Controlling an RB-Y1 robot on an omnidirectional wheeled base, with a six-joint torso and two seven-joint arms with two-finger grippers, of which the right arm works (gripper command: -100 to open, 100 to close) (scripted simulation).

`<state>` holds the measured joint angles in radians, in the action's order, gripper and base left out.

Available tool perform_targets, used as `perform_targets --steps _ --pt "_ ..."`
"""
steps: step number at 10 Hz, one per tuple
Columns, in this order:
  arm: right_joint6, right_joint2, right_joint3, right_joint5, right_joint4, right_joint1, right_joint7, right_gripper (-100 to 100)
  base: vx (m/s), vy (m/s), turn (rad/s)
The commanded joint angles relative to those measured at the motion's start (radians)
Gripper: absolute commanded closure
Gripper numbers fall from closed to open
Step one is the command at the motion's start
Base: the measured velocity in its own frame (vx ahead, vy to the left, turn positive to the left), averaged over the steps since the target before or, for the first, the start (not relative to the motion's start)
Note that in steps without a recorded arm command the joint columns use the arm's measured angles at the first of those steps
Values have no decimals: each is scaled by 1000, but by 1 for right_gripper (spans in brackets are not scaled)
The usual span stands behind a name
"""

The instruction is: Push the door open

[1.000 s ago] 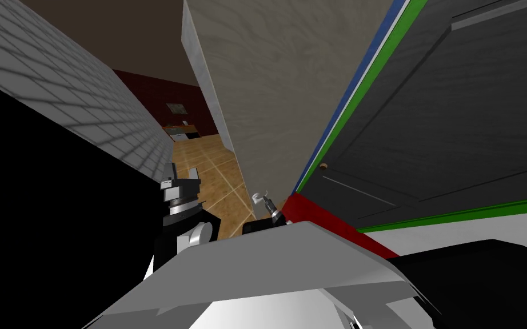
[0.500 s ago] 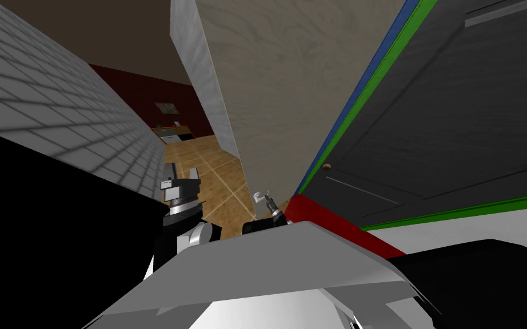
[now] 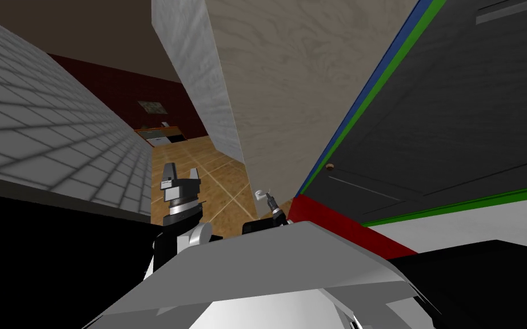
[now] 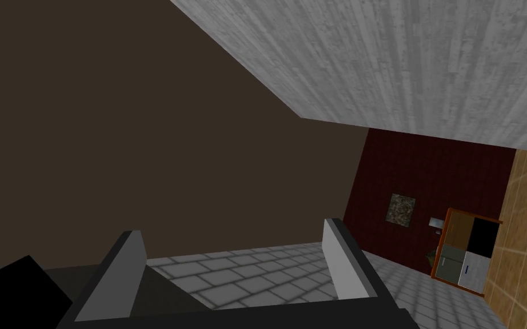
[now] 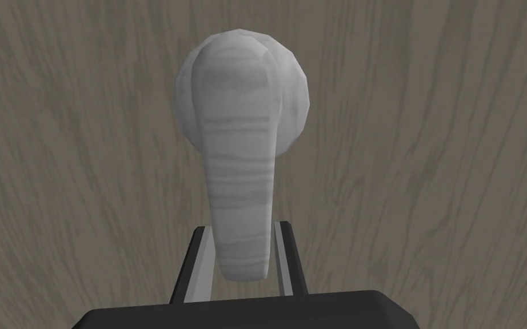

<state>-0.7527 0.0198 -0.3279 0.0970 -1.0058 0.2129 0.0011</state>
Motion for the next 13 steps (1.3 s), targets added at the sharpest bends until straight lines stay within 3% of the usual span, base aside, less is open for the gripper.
perform_targets --steps 1,8,9,10,13 --pt "7 -5 12 -17 -9 2 16 100 141 138 -106" --pt "8 -61 39 -77 2 -4 73 100 137 130 -89" --pt "12 -48 46 -76 -7 3 69 100 68 43 -41" --pt "10 -18 48 -87 -9 3 77 100 135 -16 -153" --pt "8 3 45 -100 -10 5 88 100 214 87 -158"
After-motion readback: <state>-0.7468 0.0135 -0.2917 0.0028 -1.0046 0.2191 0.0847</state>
